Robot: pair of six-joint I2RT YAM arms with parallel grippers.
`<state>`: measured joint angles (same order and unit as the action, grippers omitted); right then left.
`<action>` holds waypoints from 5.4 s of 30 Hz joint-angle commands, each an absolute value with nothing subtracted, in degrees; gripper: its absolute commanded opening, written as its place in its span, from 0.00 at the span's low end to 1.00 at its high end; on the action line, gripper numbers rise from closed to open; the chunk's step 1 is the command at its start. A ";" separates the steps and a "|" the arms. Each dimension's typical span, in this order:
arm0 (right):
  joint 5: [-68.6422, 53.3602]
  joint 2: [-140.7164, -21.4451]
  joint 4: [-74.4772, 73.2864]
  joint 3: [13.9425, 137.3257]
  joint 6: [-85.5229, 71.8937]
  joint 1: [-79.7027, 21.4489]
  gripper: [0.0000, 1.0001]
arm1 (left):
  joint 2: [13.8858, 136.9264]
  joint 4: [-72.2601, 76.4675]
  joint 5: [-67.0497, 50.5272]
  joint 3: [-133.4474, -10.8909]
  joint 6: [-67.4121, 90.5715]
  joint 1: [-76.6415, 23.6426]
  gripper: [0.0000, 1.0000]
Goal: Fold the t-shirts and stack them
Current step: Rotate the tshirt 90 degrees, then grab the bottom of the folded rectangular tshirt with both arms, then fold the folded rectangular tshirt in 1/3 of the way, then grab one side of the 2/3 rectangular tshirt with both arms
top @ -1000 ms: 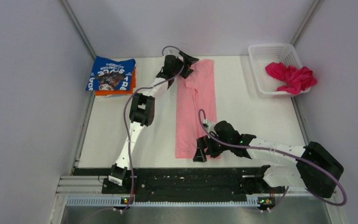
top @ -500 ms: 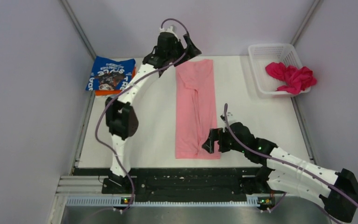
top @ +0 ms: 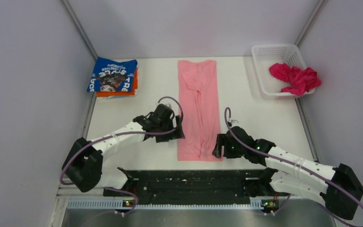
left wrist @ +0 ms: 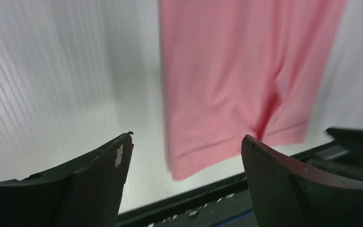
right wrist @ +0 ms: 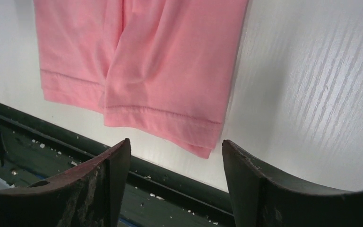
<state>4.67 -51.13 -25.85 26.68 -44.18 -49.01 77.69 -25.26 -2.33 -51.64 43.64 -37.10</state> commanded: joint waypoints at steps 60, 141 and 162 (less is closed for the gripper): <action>-4.66 -47.83 -24.42 25.15 -47.62 -50.22 0.00 | 71.44 -30.26 -8.19 -41.89 50.89 -51.70 0.00; -16.00 -80.26 8.45 32.02 -37.09 -18.58 0.87 | 99.01 -13.76 -20.51 -57.22 40.56 -21.94 0.72; -13.36 -86.06 9.11 32.12 -39.57 -21.10 0.35 | 105.00 -12.93 -22.04 -56.77 41.15 -23.03 0.00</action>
<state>-13.85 -84.20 8.14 31.53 -39.20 -20.25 103.20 -13.47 -21.74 -56.90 41.87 -22.74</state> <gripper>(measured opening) 0.375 0.060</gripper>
